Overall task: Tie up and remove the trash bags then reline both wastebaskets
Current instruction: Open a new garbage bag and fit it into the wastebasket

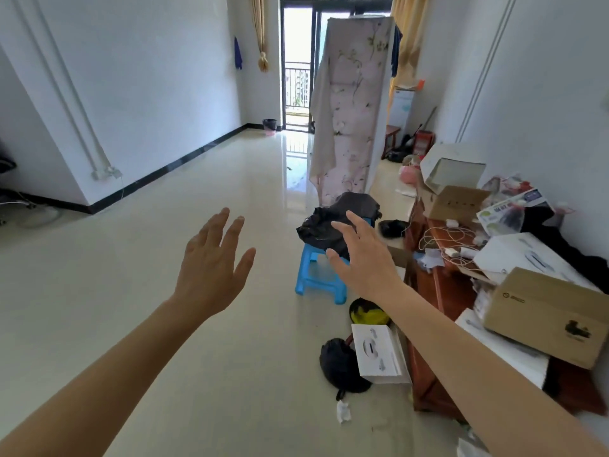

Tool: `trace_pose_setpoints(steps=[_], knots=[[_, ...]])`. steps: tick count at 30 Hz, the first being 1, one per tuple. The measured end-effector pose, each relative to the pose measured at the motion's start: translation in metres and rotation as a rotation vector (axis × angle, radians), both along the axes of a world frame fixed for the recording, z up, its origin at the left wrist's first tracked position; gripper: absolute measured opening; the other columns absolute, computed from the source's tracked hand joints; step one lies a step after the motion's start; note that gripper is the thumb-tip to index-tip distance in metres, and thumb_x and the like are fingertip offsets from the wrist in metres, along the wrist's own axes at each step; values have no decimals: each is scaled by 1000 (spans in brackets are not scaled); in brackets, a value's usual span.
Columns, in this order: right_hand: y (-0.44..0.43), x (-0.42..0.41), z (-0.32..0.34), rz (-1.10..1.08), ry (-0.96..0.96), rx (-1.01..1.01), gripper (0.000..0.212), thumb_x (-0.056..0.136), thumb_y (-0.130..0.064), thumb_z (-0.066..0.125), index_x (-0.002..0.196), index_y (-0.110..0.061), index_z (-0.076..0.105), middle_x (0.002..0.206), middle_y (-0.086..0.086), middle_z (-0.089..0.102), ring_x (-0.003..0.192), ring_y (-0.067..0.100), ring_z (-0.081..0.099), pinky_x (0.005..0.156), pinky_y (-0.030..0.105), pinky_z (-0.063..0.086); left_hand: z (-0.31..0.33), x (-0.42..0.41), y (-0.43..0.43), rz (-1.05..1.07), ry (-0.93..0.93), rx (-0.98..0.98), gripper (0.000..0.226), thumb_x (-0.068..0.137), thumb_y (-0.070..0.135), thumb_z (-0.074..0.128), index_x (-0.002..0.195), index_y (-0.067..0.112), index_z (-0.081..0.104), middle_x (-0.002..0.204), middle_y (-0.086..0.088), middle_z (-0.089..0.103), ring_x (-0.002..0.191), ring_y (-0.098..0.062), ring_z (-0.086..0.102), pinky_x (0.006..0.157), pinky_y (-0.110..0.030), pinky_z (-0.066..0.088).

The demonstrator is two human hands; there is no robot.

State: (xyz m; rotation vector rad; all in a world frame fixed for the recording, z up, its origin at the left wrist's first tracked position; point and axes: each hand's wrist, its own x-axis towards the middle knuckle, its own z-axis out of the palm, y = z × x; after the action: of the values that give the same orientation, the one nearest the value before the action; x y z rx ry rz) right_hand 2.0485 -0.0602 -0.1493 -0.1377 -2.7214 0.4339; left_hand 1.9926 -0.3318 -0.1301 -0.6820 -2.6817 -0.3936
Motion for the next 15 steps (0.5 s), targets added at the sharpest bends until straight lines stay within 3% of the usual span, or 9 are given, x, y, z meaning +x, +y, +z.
trace_pose_setpoints(steps=[5, 11, 15], knots=[[58, -96, -15, -98, -3, -43, 56, 96, -48, 51, 147, -30, 38, 161, -1, 24, 146, 23, 29, 117, 48, 31, -12, -119, 63, -107, 28, -28, 62, 102, 51, 28, 153, 16, 31, 163, -11, 23, 146, -34, 29, 112, -52, 34], [153, -246, -53, -167, -7, -68, 56, 96, -48, 49, 147, -29, 37, 161, 1, 23, 146, 24, 29, 118, 45, 30, -53, -284, 172, -196, 6, -116, 68, 97, 54, 26, 150, 13, 38, 159, -15, 30, 144, -37, 34, 105, -53, 40], [214, -350, -61, -184, -61, -107, 56, 97, -43, 51, 148, -25, 37, 162, 4, 22, 147, 25, 26, 119, 42, 25, -56, -391, 245, -204, -71, -175, 66, 101, 52, 32, 156, 16, 24, 165, -13, 15, 150, -33, 20, 114, -50, 30]])
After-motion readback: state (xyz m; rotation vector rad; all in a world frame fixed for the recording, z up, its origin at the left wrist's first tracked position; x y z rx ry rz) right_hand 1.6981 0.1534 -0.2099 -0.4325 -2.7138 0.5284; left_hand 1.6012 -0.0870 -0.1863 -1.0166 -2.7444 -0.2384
